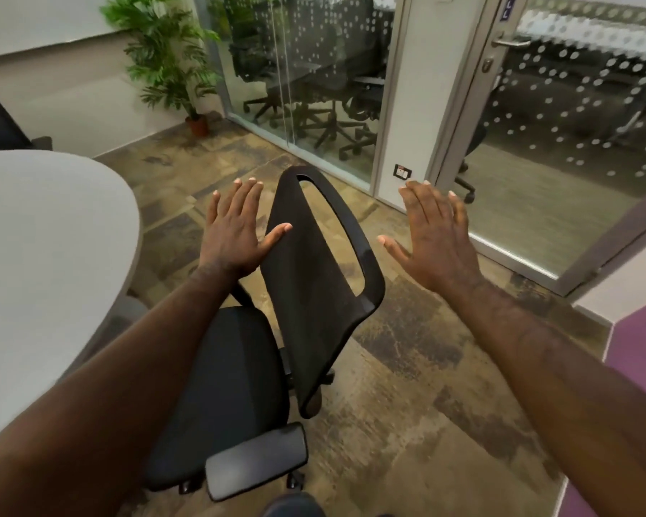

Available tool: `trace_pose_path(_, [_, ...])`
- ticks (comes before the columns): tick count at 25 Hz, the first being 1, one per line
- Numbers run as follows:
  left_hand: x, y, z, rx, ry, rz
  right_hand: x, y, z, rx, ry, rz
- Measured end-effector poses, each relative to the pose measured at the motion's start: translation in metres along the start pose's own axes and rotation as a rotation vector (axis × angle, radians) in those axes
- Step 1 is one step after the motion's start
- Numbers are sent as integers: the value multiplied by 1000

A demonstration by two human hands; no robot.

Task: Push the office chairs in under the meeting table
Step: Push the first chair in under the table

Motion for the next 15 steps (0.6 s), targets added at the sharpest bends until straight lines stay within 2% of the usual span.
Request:
trace_pose_path(7, [-10, 21, -32, 45, -124, -89, -30, 42, -68, 6, -172, -123])
trace_pose_path(15, [40, 53, -49, 60, -357, -154, -24, 116, -169, 104, -493, -127])
Point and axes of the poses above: each hand's wrist, its own z-axis away from the middle knuckle, its own y-axis out of the palm, x = y × z, the point moved 4 cm from there along -z, towards the middle knuckle, and after that the axes turned 4 degrees about -z, right-handed, at the moved point
